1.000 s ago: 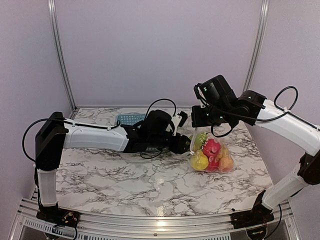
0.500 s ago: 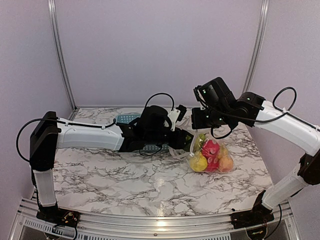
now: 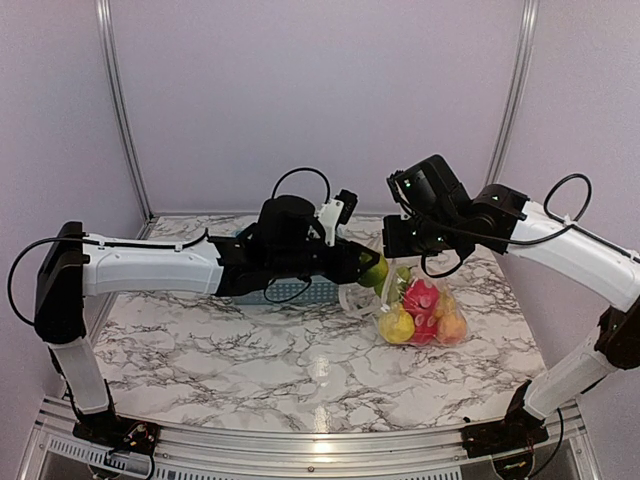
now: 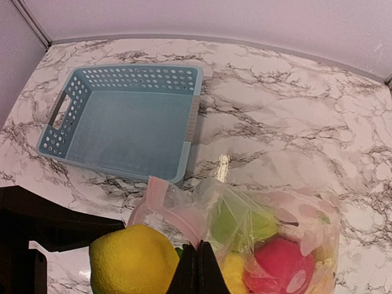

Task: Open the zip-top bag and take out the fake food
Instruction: Pick up the fake fruit from the zipper food storage bag, then place the fake fruit in the bin.

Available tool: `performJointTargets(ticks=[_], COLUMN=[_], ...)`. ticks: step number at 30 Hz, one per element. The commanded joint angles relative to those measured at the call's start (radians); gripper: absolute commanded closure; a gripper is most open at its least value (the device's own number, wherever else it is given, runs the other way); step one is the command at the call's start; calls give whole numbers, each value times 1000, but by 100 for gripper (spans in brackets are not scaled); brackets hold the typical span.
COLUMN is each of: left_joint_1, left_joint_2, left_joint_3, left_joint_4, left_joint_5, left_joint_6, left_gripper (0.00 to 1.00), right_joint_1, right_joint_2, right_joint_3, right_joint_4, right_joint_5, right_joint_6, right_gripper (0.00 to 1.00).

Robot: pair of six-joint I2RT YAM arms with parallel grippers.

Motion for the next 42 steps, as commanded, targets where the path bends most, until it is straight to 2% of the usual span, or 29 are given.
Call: performJointTargets(ticks=[1, 13, 21, 28, 34, 42], left_joint_1=[16, 151, 281, 348, 361, 361], left_joint_2=[-82, -194, -108, -7, 21, -3], left_joint_3=[-41, -191, -195, -150, -135, -155], left_joint_4=[21, 50, -4, -72, -112, -114], left_joint_5=[-36, -125, -229, -292, -338, -354], left_joint_6=[7, -34, -44, -31, -18, -13], left_gripper=[63, 63, 62, 61, 55, 40], right_joint_1=[7, 6, 6, 7, 7, 7], right_joint_2=[27, 50, 32, 13, 9, 12], right_joint_3=[42, 66, 68, 57, 56, 60], right_joint_4=[24, 26, 16, 10, 6, 9], right_joint_5=[29, 44, 52, 58, 63, 61], right_joint_6=[13, 9, 9, 12, 10, 6], right_gripper=[100, 100, 100, 100, 100, 100])
